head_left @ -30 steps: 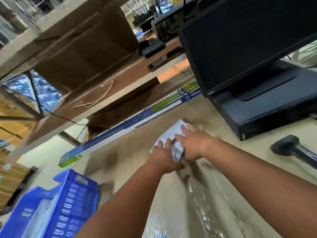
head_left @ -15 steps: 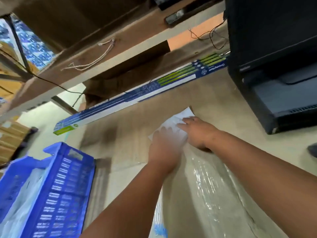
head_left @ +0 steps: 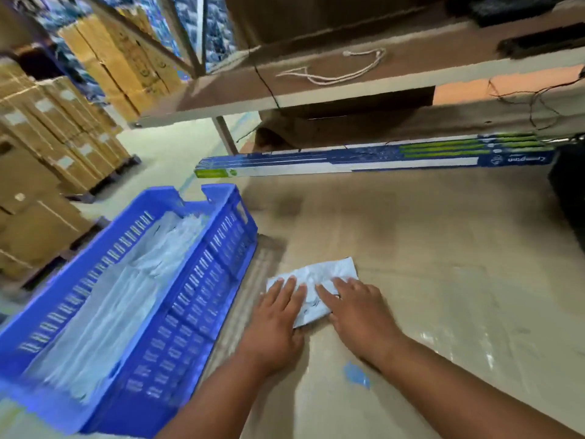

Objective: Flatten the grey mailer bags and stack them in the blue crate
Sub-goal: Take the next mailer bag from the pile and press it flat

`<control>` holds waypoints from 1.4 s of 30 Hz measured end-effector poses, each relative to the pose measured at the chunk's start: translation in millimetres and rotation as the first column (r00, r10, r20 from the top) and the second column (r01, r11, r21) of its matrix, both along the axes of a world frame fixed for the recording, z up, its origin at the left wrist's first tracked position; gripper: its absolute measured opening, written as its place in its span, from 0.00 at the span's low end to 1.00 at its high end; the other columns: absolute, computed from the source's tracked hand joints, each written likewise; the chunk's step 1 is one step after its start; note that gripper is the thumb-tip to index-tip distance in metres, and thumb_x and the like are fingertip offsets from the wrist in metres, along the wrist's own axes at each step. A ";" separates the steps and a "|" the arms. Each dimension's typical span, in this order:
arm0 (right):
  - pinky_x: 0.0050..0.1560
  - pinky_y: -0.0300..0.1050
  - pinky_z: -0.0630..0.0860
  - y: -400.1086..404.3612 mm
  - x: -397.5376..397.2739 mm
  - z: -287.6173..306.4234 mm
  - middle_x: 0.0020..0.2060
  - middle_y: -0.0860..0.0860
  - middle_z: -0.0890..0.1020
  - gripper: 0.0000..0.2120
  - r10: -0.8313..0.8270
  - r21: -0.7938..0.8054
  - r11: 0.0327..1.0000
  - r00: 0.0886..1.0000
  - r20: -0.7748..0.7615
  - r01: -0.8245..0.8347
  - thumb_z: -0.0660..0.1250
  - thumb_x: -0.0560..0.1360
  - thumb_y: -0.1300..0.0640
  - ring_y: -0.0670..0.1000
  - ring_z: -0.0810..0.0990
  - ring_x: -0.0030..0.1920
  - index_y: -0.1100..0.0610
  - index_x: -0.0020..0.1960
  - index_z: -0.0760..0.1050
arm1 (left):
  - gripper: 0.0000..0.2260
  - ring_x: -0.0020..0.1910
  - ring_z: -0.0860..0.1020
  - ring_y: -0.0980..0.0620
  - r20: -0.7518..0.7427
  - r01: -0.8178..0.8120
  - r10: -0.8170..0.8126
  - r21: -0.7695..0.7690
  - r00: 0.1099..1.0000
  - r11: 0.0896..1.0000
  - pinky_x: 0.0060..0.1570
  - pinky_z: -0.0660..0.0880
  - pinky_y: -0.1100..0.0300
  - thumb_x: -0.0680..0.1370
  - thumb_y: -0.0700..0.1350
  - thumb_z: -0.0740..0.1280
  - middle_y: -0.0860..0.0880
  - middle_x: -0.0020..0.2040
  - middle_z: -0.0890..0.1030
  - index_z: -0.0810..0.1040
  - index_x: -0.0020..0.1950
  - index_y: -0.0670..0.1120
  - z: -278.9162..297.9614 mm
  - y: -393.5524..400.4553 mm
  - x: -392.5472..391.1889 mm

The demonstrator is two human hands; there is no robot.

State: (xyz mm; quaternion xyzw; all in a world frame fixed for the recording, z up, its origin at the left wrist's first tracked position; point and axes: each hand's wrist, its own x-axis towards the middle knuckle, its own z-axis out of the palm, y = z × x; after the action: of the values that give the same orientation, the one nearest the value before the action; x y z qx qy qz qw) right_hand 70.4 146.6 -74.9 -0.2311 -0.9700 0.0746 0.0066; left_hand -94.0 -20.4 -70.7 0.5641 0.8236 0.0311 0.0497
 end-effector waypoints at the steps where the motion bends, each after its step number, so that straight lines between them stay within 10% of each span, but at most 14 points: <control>1: 0.58 0.60 0.78 -7.1 -4.7 1.9 0.72 0.54 0.76 0.33 -0.010 0.020 1.000 1.000 0.008 0.010 0.72 0.75 0.47 0.62 0.76 0.70 0.41 0.78 0.66 | 0.41 0.86 0.45 0.46 -0.017 -0.020 0.021 0.022 1.000 1.000 0.82 0.55 0.42 0.76 0.54 0.62 0.49 0.87 0.48 0.51 0.87 0.50 -0.1 -10.5 -4.3; 6: 0.61 0.62 0.71 -27.9 -15.7 14.3 0.77 0.58 0.70 0.19 -0.071 0.117 0.990 0.994 -0.085 0.081 0.74 0.74 0.54 0.66 0.65 0.79 0.44 0.63 0.74 | 0.15 0.71 0.72 0.37 -0.141 0.001 0.049 0.332 0.989 0.943 0.65 0.74 0.42 0.75 0.44 0.71 0.41 0.73 0.74 0.78 0.61 0.47 3.4 -36.1 -6.7; 10: 0.60 0.61 0.67 -39.3 -16.0 19.2 0.74 0.55 0.74 0.16 0.010 0.226 0.974 0.991 -0.130 0.020 0.74 0.71 0.58 0.60 0.70 0.77 0.46 0.55 0.77 | 0.06 0.55 0.76 0.42 -0.197 0.022 0.045 0.328 0.979 0.944 0.47 0.70 0.47 0.75 0.46 0.72 0.47 0.58 0.77 0.76 0.47 0.52 5.3 -42.8 -3.8; 17: 0.65 0.58 0.69 -52.3 -11.7 24.1 0.65 0.55 0.78 0.11 0.147 0.303 0.951 0.951 -0.271 -0.061 0.76 0.69 0.61 0.59 0.74 0.68 0.51 0.48 0.78 | 0.05 0.50 0.74 0.44 -0.153 0.141 -0.083 0.418 0.985 0.898 0.45 0.67 0.49 0.76 0.45 0.70 0.52 0.49 0.75 0.75 0.44 0.53 24.3 -52.7 7.5; 26: 0.70 0.55 0.71 -88.1 112.2 23.4 0.71 0.55 0.75 0.03 0.269 0.166 0.958 0.939 -0.217 -0.236 0.66 0.78 0.58 0.60 0.77 0.65 0.53 0.52 0.76 | 0.09 0.69 0.77 0.45 -0.082 0.419 -0.445 0.523 0.892 0.742 0.69 0.74 0.50 0.81 0.45 0.70 0.45 0.69 0.80 0.82 0.59 0.43 7.0 -95.9 60.8; 30: 0.80 0.59 0.62 -113.1 164.6 -14.0 0.85 0.51 0.57 0.25 0.138 0.086 0.988 0.979 -0.153 -0.125 0.62 0.85 0.44 0.55 0.60 0.83 0.49 0.80 0.68 | 0.30 0.84 0.59 0.46 -0.010 0.424 -0.443 0.307 0.897 0.852 0.78 0.65 0.41 0.86 0.61 0.60 0.46 0.85 0.60 0.62 0.85 0.48 -22.8 -102.6 84.8; 42: 0.80 0.56 0.56 -127.9 190.2 -25.0 0.86 0.52 0.51 0.37 -0.188 0.004 0.982 0.977 -0.103 0.189 0.55 0.84 0.34 0.53 0.57 0.84 0.46 0.87 0.49 | 0.34 0.86 0.43 0.51 -0.020 0.291 -0.292 -0.008 0.956 0.957 0.81 0.54 0.39 0.84 0.71 0.47 0.51 0.87 0.44 0.45 0.87 0.58 -20.2 -104.6 82.7</control>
State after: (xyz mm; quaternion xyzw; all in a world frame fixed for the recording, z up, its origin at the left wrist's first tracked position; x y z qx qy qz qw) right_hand 260.6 18.7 -99.9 -0.3178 -0.9427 0.0788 0.0645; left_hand -11.3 -125.1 -90.9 0.6795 0.7320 0.0156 0.0467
